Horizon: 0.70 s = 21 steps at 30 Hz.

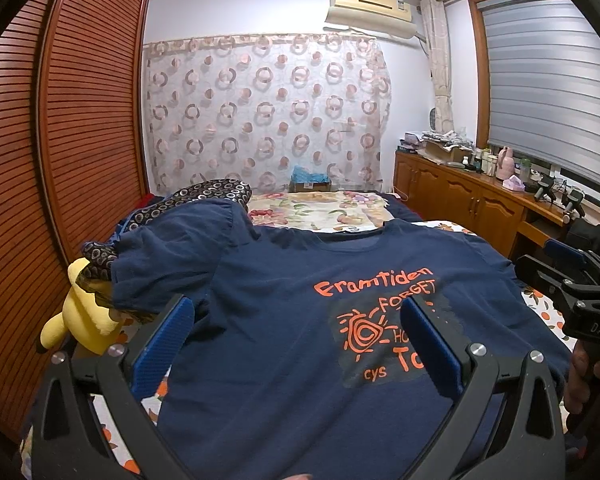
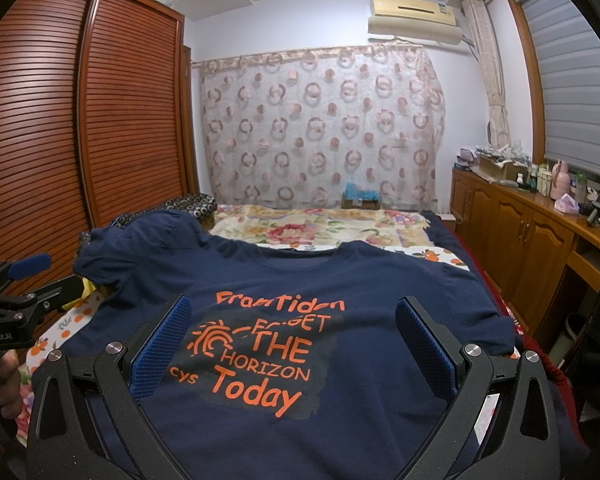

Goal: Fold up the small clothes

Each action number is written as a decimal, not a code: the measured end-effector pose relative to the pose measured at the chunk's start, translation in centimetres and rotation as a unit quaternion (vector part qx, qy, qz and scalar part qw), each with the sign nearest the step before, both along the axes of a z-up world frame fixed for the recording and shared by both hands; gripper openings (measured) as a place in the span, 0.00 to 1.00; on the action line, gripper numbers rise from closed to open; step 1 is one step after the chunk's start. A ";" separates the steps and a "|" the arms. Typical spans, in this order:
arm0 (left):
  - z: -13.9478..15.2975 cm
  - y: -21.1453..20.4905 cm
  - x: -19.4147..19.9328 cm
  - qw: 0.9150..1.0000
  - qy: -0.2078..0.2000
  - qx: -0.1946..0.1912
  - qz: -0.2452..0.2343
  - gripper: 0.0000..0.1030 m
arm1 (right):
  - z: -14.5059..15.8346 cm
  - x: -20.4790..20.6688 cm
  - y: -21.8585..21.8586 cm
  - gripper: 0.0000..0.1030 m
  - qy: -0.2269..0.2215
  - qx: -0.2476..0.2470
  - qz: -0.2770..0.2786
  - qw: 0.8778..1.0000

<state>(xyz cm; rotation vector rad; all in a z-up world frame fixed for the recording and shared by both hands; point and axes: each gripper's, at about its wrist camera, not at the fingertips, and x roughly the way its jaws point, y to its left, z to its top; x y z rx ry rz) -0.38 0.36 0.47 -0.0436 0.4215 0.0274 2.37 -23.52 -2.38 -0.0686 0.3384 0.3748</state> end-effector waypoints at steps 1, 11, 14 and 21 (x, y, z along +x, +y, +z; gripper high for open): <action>0.1 0.0 -0.1 1.000 0.000 0.000 0.000 1.00 | 0.0 0.0 0.0 1.00 0.000 0.000 0.000 1.000; 0.1 0.0 -0.1 1.000 0.000 0.002 0.000 1.00 | 0.0 0.0 0.0 1.00 0.000 0.000 0.000 1.000; 0.1 -0.1 -0.1 1.000 0.000 0.002 0.001 1.00 | 0.0 0.0 0.0 1.00 -0.001 0.000 0.000 1.000; 0.2 0.0 -0.1 1.000 0.000 0.003 0.001 1.00 | -0.1 0.0 0.0 1.00 0.000 0.001 0.000 1.000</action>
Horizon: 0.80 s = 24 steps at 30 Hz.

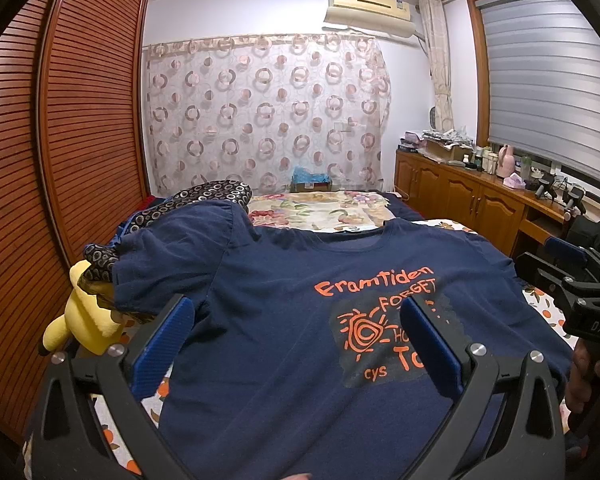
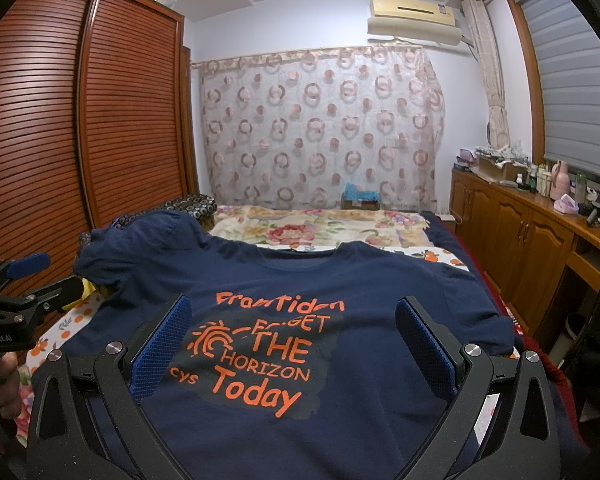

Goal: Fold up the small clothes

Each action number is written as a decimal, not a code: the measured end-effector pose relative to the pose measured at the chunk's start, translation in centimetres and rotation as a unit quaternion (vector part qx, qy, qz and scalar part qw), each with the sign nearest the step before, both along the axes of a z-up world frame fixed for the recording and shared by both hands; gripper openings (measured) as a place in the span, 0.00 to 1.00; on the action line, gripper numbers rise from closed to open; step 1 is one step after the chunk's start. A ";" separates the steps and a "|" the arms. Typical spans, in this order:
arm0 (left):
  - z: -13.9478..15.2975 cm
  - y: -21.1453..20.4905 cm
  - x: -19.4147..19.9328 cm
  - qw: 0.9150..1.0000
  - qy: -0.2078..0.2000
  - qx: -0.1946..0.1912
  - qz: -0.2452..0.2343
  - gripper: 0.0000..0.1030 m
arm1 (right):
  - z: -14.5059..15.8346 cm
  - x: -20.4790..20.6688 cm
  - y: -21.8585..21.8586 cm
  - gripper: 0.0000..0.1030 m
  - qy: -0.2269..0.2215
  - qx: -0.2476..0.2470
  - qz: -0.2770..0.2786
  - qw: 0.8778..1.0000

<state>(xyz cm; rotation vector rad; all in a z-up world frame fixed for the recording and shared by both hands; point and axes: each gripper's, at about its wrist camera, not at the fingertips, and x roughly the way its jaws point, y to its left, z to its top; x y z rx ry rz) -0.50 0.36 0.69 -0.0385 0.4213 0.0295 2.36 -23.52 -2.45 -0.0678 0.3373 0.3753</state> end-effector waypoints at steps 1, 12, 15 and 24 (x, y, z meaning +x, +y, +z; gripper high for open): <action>-0.1 0.0 0.1 1.000 0.000 0.000 0.000 1.00 | 0.0 0.0 0.0 1.00 0.000 0.000 0.000 1.000; -0.1 -0.1 0.1 1.000 0.000 0.002 0.000 1.00 | -0.3 0.1 -0.1 1.00 0.000 0.000 0.000 1.000; 0.0 -0.1 0.0 1.000 0.000 0.002 0.000 1.00 | -0.4 0.2 -0.2 1.00 -0.001 0.001 0.001 1.000; -0.1 -0.1 0.1 1.000 0.000 0.003 0.000 1.00 | -0.5 0.2 -0.2 1.00 -0.001 0.001 0.001 1.000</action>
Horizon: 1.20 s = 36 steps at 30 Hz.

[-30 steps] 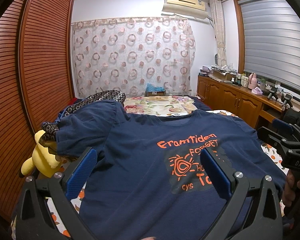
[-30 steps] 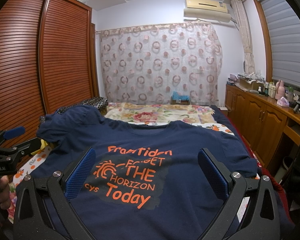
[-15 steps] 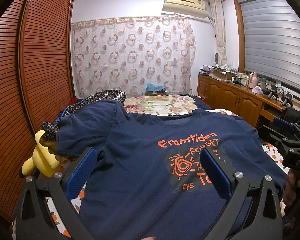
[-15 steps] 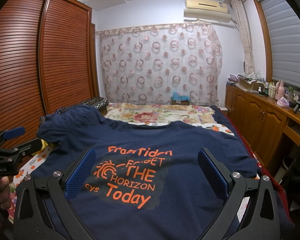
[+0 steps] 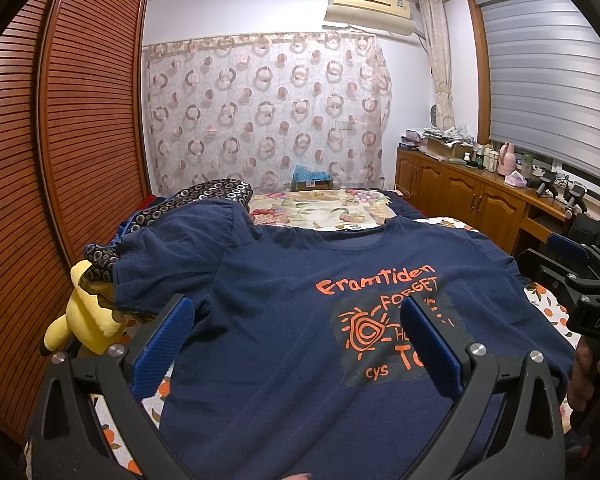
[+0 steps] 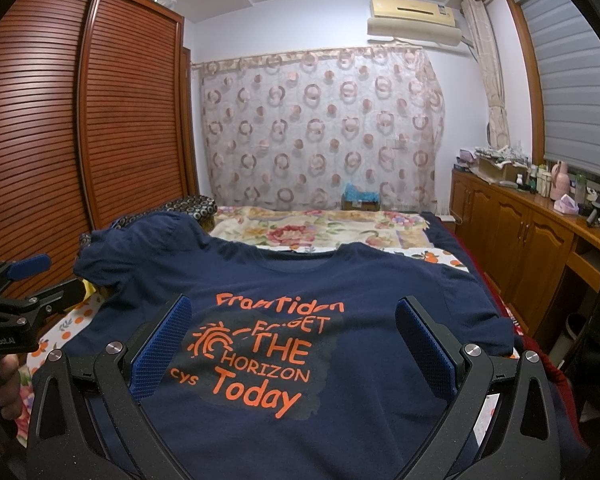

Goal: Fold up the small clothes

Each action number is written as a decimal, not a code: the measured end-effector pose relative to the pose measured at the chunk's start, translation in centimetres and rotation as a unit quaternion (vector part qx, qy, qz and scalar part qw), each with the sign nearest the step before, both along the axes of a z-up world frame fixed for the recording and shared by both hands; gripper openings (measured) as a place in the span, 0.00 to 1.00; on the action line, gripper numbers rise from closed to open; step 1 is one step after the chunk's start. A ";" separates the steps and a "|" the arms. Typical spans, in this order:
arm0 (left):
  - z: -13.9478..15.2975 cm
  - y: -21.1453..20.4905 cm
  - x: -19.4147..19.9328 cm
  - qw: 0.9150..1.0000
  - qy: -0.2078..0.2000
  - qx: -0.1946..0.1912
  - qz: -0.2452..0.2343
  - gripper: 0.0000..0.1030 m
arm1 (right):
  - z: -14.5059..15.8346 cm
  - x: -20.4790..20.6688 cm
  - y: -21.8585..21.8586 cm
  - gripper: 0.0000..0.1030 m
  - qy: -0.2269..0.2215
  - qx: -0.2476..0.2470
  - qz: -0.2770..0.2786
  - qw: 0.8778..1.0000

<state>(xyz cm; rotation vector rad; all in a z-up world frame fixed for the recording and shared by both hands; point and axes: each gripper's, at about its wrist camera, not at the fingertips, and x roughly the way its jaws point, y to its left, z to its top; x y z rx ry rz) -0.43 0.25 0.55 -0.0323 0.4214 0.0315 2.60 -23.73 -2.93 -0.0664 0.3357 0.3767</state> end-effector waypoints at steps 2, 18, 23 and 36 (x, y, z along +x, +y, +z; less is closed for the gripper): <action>0.0 0.0 0.0 1.000 0.000 0.000 0.000 1.00 | 0.0 0.0 0.0 1.00 0.000 0.000 0.000 1.000; -0.7 2.2 1.1 1.000 0.003 -0.016 0.023 1.00 | -1.0 1.2 0.4 1.00 0.004 0.006 0.018 1.000; -1.4 4.0 3.2 0.999 -0.012 0.003 0.045 1.00 | -1.0 2.5 1.5 1.00 -0.004 -0.002 0.022 1.000; -1.7 10.4 7.6 0.998 0.043 -0.023 0.029 1.00 | -1.9 8.0 5.4 1.00 0.027 -0.028 0.083 0.996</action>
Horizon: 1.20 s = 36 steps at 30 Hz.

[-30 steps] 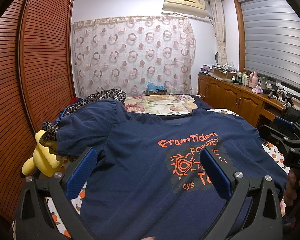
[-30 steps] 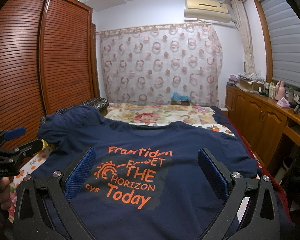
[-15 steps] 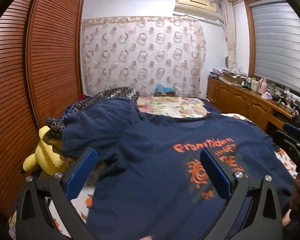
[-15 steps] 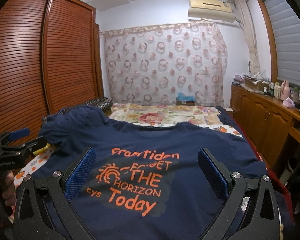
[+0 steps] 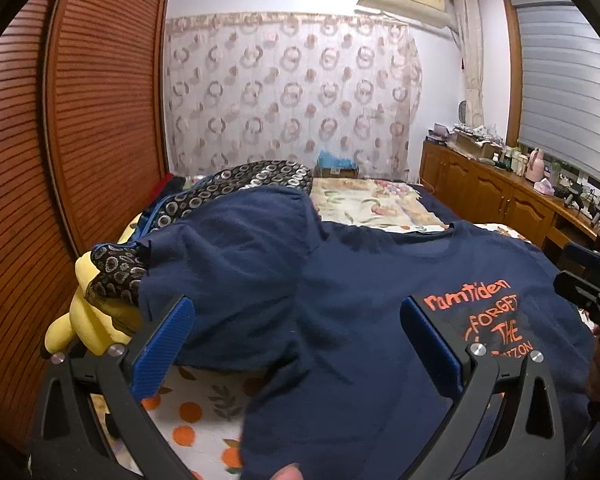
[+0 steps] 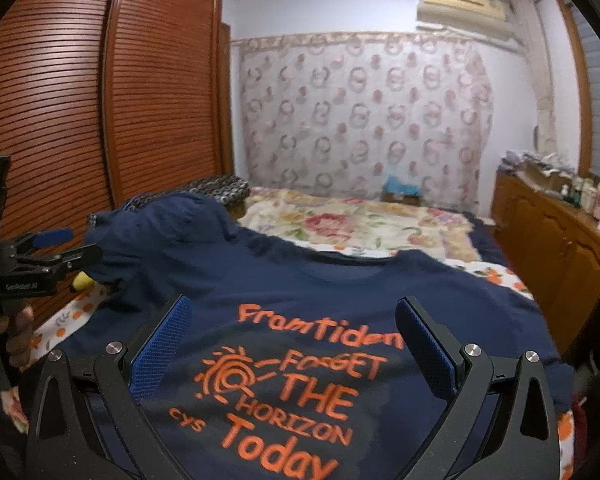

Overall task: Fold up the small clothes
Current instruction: 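Move the left tool to the sleeve beside the pillow and grasp it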

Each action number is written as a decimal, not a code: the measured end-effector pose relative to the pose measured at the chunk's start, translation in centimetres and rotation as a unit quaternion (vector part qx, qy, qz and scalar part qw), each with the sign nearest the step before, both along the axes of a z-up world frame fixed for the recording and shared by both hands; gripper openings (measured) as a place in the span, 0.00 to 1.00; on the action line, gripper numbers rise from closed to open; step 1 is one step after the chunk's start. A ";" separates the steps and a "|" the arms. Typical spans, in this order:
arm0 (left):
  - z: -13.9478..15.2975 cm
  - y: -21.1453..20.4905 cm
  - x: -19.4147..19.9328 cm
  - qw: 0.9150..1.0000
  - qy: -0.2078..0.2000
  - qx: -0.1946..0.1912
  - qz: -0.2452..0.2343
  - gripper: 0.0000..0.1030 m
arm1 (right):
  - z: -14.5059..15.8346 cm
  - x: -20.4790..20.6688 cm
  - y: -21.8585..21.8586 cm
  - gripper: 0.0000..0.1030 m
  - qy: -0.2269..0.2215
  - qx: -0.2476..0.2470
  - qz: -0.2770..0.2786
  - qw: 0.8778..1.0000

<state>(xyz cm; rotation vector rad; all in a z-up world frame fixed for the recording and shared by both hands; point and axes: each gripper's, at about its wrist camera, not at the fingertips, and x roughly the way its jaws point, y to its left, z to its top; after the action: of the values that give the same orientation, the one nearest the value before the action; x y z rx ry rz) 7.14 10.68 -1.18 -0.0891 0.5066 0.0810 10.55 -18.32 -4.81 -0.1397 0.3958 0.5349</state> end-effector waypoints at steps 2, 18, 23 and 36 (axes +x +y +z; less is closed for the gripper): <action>0.3 0.8 0.4 1.000 0.008 -0.002 -0.002 1.00 | -0.1 0.7 0.8 1.00 0.004 -0.005 0.008 1.000; 1.9 8.7 4.6 0.997 0.069 -0.027 -0.004 0.95 | -2.0 7.4 4.8 1.00 0.071 -0.038 0.060 0.995; 1.7 10.7 6.7 0.994 0.094 -0.056 -0.003 0.72 | -3.0 9.4 5.7 1.00 0.101 -0.049 0.069 0.991; -0.8 12.8 7.9 0.984 0.158 -0.083 0.022 0.57 | -3.6 11.3 6.1 1.00 0.133 -0.054 0.081 0.986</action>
<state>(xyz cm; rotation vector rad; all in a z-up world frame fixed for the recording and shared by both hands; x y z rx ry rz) 15.01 23.46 -1.94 -0.2531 0.8282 0.0960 21.87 -12.21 -8.44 -0.2068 0.6786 0.6968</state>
